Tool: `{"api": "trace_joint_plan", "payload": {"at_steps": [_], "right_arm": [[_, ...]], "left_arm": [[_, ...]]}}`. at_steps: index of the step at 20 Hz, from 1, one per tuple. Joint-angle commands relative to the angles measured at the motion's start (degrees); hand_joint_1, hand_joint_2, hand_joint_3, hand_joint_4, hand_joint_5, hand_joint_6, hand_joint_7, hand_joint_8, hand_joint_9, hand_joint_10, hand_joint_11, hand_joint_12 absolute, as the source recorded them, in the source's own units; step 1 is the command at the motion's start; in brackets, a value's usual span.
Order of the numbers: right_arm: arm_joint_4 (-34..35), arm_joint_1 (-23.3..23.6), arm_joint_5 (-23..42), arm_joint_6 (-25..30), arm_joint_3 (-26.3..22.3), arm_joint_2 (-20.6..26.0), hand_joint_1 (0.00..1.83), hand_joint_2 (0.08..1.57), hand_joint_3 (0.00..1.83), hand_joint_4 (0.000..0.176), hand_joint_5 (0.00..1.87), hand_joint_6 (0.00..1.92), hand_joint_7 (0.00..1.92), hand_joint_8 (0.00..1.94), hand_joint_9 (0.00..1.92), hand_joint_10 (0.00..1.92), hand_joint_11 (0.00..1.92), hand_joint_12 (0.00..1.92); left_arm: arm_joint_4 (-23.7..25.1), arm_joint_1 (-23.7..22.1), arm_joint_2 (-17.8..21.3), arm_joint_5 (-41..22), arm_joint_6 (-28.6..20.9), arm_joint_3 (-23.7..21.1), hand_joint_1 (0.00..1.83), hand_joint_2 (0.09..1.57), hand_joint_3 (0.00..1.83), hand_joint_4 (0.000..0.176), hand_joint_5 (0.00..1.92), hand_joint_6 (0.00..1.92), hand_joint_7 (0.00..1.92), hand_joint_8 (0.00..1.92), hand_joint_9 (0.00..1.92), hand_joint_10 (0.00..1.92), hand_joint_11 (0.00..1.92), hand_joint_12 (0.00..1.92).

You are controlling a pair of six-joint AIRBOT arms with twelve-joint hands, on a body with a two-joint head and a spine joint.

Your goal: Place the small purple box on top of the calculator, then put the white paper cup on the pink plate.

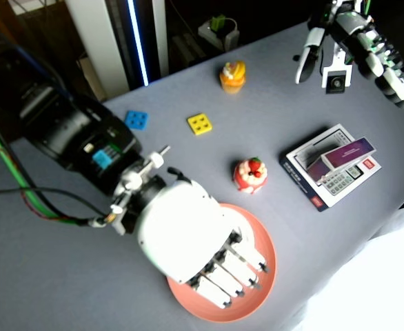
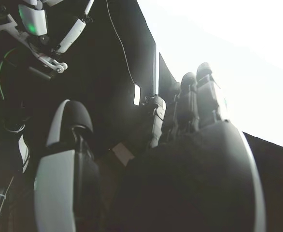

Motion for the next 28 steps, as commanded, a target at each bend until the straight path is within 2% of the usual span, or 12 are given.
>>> {"api": "trace_joint_plan", "payload": {"at_steps": [1,4,8,15,16,19,20,22,23,24,26,28], "right_arm": [[-0.2,0.7,6.3,0.1,0.2,-0.1,0.94,1.06,0.0,0.008,0.12,0.13,0.15,0.07,0.13,0.67,0.0,1.34],[-0.2,0.3,6.2,0.0,0.2,-0.1,0.78,1.02,0.0,0.057,0.0,0.0,0.0,0.0,0.02,0.26,0.0,1.21],[-0.3,0.3,6.0,0.0,0.0,-0.1,0.76,1.01,0.0,0.06,0.0,0.0,0.0,0.0,0.01,0.05,0.0,0.81],[-2.4,0.3,7.2,-0.5,-3.3,0.3,0.76,0.98,0.0,0.075,0.0,0.0,0.0,0.0,0.05,0.03,0.0,1.27],[-2.8,0.3,7.6,-0.5,-4.2,1.1,0.74,0.95,0.0,0.049,0.0,0.0,0.0,0.0,0.04,0.03,0.0,1.33],[-5.1,0.3,10.2,-0.5,-8.4,5.0,0.61,0.91,0.0,0.147,0.0,0.0,0.0,0.0,0.05,0.02,0.0,1.13],[-6.2,0.3,11.3,-0.5,-10.1,6.5,0.58,0.91,0.0,0.123,0.0,0.0,0.0,0.0,0.02,0.01,0.0,1.11],[-8.4,0.3,14.8,-0.5,-14.2,10.6,0.55,0.89,0.0,0.126,0.0,0.0,0.0,0.0,0.0,0.0,0.0,0.16],[-9.5,0.3,16.7,-0.5,-16.3,12.4,0.54,0.9,0.0,0.101,0.0,0.0,0.0,0.0,0.0,0.0,0.0,0.03],[-10.6,0.1,19.1,-0.5,-18.8,15.0,0.59,0.91,0.0,0.113,0.0,0.0,0.0,0.0,0.0,0.0,0.0,0.01],[-12.2,-1.6,24.3,-0.5,-23.3,19.0,0.63,0.94,0.01,0.121,0.0,0.0,0.0,0.0,0.0,0.0,0.0,0.79],[-13.4,-4.2,30.8,-0.5,-27.9,23.1,0.64,1.02,0.02,0.078,0.0,0.0,0.0,0.0,0.0,0.0,0.0,0.45]], "left_arm": [[-0.8,-0.5,-0.3,-7.8,-0.4,0.0,0.65,1.22,0.0,0.128,0.03,0.0,0.0,0.0,0.0,0.0,0.0,0.0],[-0.9,-0.3,-0.3,-8.1,-0.7,0.0,0.66,1.22,0.0,0.134,0.03,0.0,0.0,0.0,0.0,0.0,0.0,0.0],[-1.1,0.1,-0.2,-7.8,-0.7,0.0,0.69,1.21,0.0,0.143,0.04,0.01,0.0,0.0,0.0,0.0,0.0,0.0],[-1.3,0.6,0.1,-8.0,-1.1,-0.3,0.72,1.19,0.0,0.144,0.05,0.0,0.0,0.0,0.0,0.0,0.01,0.01],[-1.4,0.7,0.1,-8.1,-1.1,-0.4,0.76,1.19,0.0,0.147,0.05,0.0,0.0,0.0,0.0,0.0,0.0,0.0],[-1.9,1.3,0.6,-8.8,-1.1,-0.9,0.73,1.18,0.0,0.155,0.04,0.0,0.0,0.0,0.0,0.0,0.01,0.01],[-2.1,1.5,0.8,-9.0,-1.1,-1.1,0.75,1.18,0.0,0.158,0.04,0.0,0.0,0.0,0.0,0.0,0.0,0.01],[-2.6,2.1,1.0,-9.6,-1.1,-1.4,0.75,1.17,0.0,0.144,0.05,0.0,0.0,0.0,0.0,0.0,0.0,0.0],[-2.9,2.5,1.2,-9.9,-1.1,-1.6,0.75,1.17,0.0,0.142,0.04,0.0,0.0,0.0,0.0,0.0,0.0,0.0],[-3.4,3.2,1.5,-10.5,-1.1,-1.9,0.76,1.17,0.0,0.151,0.04,0.0,0.0,0.0,0.0,0.0,0.0,0.0],[-4.3,4.5,2.1,-11.8,-1.1,-2.4,0.79,1.16,0.0,0.127,0.05,0.0,0.0,0.0,0.0,0.0,0.0,0.0],[-4.9,5.6,2.7,-13.5,-1.0,-3.1,0.79,1.16,0.0,0.141,0.03,0.0,0.0,0.0,0.0,0.0,0.0,0.0]]}}
